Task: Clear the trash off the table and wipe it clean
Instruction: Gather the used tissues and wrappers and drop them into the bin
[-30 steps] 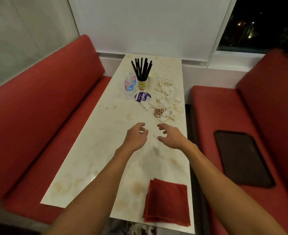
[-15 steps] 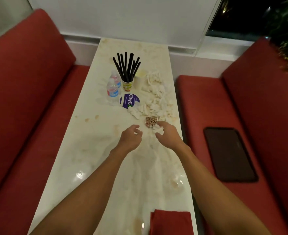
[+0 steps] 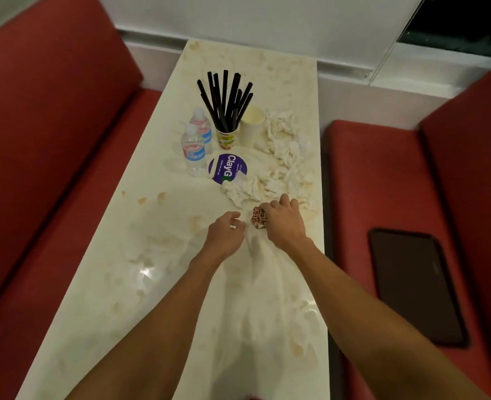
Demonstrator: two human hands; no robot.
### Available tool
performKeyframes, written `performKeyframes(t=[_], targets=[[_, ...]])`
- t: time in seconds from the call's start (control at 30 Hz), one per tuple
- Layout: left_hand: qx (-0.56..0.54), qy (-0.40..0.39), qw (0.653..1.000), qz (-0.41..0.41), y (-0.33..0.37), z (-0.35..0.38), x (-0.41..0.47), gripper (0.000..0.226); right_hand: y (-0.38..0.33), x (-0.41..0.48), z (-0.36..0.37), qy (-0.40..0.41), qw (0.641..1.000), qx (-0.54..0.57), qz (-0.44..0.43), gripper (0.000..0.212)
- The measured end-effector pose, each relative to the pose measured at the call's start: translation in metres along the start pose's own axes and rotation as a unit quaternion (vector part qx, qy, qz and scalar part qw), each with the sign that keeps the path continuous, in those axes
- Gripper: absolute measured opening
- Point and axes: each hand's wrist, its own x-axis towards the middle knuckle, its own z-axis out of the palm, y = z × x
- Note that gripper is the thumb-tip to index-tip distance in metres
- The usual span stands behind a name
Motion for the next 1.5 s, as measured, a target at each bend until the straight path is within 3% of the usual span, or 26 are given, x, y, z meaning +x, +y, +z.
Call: performKeyframes(t=[0.2,0.33,0.43,0.5,0.63,0.73,0.87,0.97,1.07,1.13,1.3,1.5], targets=[[-0.054,0.008,0.998,-0.020,-0.003,0.001,0.002,0.045,-0.019,-0.014,0.007,0.085,0.980,0.170,0.057,0.044],[-0.174,0.021,0.982,-0.064,-0.006,-0.001,0.006,0.062,-0.047,-0.031,0.004,0.095,0.909,0.383,0.135,0.041],[-0.251,0.041,0.964,-0.080,-0.007,0.002,0.009,0.045,-0.065,-0.039,0.004,0.071,0.853,0.489,0.171,0.041],[-0.253,0.072,0.962,-0.076,-0.010,0.004,0.011,0.025,-0.070,-0.045,0.001,0.037,0.835,0.522,0.167,0.042],[-0.265,0.102,0.956,-0.075,-0.012,0.003,0.012,0.021,-0.056,-0.060,-0.007,0.023,0.845,0.522,0.111,0.029],[-0.273,0.093,0.954,-0.083,-0.013,0.005,0.012,0.020,-0.035,-0.067,0.000,0.096,0.847,0.495,0.166,0.022],[-0.272,0.079,0.956,-0.082,-0.009,0.007,0.010,0.018,-0.004,-0.064,0.012,0.203,0.892,0.308,0.263,0.032],[-0.262,0.071,0.959,-0.080,-0.008,0.011,0.009,0.018,0.011,-0.055,0.017,0.134,0.895,0.304,0.296,0.050],[-0.255,0.069,0.961,-0.080,-0.010,0.015,0.008,0.018,0.011,-0.049,0.022,0.054,0.918,0.299,0.254,0.062],[-0.250,0.066,0.963,-0.080,-0.011,0.016,0.005,0.019,0.006,-0.049,0.027,0.032,0.937,0.270,0.217,0.058],[-0.232,0.067,0.967,-0.078,-0.014,0.016,0.000,0.020,-0.009,-0.061,0.044,0.066,0.936,0.296,0.179,0.031],[-0.239,0.056,0.966,-0.078,-0.017,0.018,-0.008,0.020,-0.009,-0.081,0.043,0.084,0.910,0.370,0.169,0.026]])
